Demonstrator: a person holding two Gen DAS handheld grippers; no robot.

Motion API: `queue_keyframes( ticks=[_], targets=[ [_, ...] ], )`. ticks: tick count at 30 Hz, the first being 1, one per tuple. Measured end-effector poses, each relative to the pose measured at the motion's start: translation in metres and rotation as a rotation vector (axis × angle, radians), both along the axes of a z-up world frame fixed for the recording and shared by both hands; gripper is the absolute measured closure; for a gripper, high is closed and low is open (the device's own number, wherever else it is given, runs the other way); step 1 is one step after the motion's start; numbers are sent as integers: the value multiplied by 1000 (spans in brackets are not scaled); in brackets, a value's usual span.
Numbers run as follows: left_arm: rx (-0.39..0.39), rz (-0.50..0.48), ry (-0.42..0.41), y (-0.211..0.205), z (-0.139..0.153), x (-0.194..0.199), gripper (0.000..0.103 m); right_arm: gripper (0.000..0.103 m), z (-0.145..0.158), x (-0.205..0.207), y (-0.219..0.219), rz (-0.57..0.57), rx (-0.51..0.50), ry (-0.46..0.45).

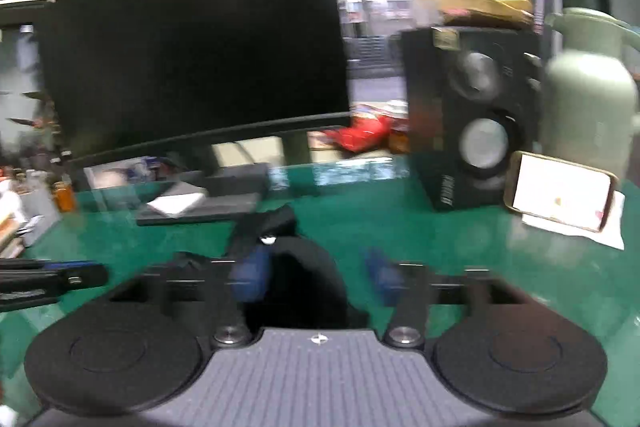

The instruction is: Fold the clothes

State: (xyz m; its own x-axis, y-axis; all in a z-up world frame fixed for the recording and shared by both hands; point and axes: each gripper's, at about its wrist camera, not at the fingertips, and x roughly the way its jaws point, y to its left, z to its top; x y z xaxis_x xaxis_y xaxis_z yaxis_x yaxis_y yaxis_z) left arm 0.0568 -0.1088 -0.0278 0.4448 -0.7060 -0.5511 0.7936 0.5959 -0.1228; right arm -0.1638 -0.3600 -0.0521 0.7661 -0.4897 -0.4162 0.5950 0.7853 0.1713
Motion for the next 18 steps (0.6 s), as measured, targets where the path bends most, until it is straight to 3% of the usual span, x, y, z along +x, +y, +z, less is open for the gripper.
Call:
queue_keyframes(
  ticks=[3,6,9,11,15,16,17,18],
  targets=[
    [41,-87,-33,-2,-10,-11,62,5,-8,-5,-5,-62,-13,-25],
    [114,-254,-140,-17,-15,-39,55,7,-15,-4,-4,69,18,7],
    [183,-390,-236,-30,-22,-67,43,9,-22,-3,8,134,-36,70],
    [219,-438,-264,-39,-28,-79,29,9,-21,-7,11,100,-55,87],
    [299,-458,-302,-59,-45,-88,29,9,-22,-17,-1,91,21,62],
    [310,-447,-282,-62,-49,-85,38,9,-22,-20,-2,99,36,62],
    [307,-442,-240,-64,-50,-81,59,9,-21,-22,-3,99,35,65],
    [285,-433,-161,-66,-49,-72,71,9,-21,-24,-2,91,23,71]
  ],
)
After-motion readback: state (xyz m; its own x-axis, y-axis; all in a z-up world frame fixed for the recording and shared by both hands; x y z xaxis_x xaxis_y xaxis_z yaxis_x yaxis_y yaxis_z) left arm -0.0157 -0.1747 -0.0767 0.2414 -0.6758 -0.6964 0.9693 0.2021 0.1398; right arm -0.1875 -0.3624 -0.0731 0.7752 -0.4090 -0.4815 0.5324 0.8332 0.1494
